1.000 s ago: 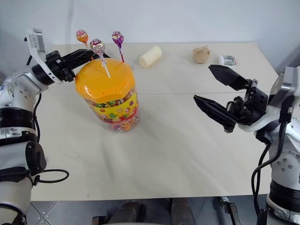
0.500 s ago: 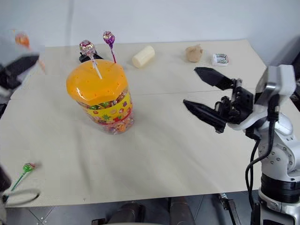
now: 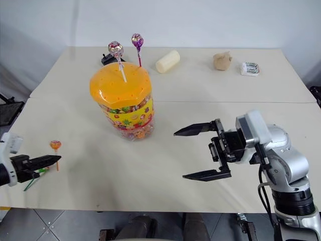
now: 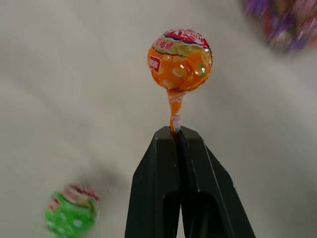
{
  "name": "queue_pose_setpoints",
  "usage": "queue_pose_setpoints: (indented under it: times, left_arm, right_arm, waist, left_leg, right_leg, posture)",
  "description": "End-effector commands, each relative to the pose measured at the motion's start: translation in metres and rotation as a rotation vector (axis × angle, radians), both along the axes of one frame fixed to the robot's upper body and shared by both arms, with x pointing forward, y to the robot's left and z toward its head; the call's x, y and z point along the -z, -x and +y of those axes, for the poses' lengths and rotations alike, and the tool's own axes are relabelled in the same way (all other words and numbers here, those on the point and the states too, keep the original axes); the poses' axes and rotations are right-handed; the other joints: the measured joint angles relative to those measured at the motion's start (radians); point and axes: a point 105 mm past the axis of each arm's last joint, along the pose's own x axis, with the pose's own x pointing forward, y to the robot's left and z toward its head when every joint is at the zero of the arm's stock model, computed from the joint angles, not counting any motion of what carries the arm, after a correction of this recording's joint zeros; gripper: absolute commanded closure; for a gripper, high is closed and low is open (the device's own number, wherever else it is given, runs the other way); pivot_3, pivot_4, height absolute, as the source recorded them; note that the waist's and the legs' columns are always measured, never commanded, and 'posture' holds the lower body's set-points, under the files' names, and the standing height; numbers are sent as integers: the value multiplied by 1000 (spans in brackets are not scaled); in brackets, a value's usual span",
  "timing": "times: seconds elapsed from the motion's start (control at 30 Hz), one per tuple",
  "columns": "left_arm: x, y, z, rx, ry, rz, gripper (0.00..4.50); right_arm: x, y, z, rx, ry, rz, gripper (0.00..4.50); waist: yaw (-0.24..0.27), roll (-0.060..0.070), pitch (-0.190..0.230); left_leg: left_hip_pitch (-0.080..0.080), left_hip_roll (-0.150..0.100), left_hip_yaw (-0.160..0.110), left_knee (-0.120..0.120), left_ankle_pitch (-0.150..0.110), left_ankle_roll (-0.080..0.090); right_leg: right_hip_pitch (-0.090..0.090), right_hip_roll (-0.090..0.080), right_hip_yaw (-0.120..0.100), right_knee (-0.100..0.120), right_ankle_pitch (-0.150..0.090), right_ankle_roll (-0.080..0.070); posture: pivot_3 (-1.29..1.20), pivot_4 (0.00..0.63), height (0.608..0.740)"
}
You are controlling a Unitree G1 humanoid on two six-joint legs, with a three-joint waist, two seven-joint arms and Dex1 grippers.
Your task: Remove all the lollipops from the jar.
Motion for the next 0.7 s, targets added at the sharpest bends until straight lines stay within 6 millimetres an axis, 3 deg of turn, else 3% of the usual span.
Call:
queue_pose_setpoints:
  times: [0.03,0.17,0.3,0.47,0.6,0.7]
  left_arm:
    - [-7,-2,1,-2,-48,-20,4021]
    - [-8,7,1,33,-73,25,2998]
    - [-33,8,6,80,-83,-52,1841]
    - [-91,6,16,199,6,-480,315]
    - [-109,17,16,293,65,-671,315]
    - [-121,22,5,361,105,-814,315]
  right_arm:
    - [-5,6,-2,-4,-1,-49,0]
    - [-6,6,-7,29,2,-42,0]
    - [-16,0,-10,102,-69,-10,0]
    - [-39,-24,4,216,-184,64,0]
    - [-49,-52,29,338,-172,92,0]
    - [-59,-71,61,376,-179,103,0]
  waist:
    - [-3,0,0]
    - [-10,0,0]
    - [-10,0,0]
    - [-14,1,1]
    - [-29,3,1]
    - [-33,3,1]
  left_leg:
    - [0,1,0,0,0,0]
    - [0,2,2,-1,-1,-1]
    - [0,5,2,-1,-2,-2]
    - [0,7,3,-1,-1,-4]
    - [1,8,3,-2,-1,-5]
    - [0,8,4,-2,-1,-5]
  right_leg:
    - [0,1,0,0,0,0]
    - [-1,2,-1,0,0,0]
    - [-1,4,-2,-1,0,-2]
    - [-1,5,-3,-2,1,-3]
    - [-2,6,-4,-2,1,-5]
    - [-3,6,-4,-2,1,-5]
  posture:
    - [0,150,740]
    - [0,150,740]
    - [0,150,740]
    - [0,150,740]
    - [0,150,740]
    - [0,150,740]
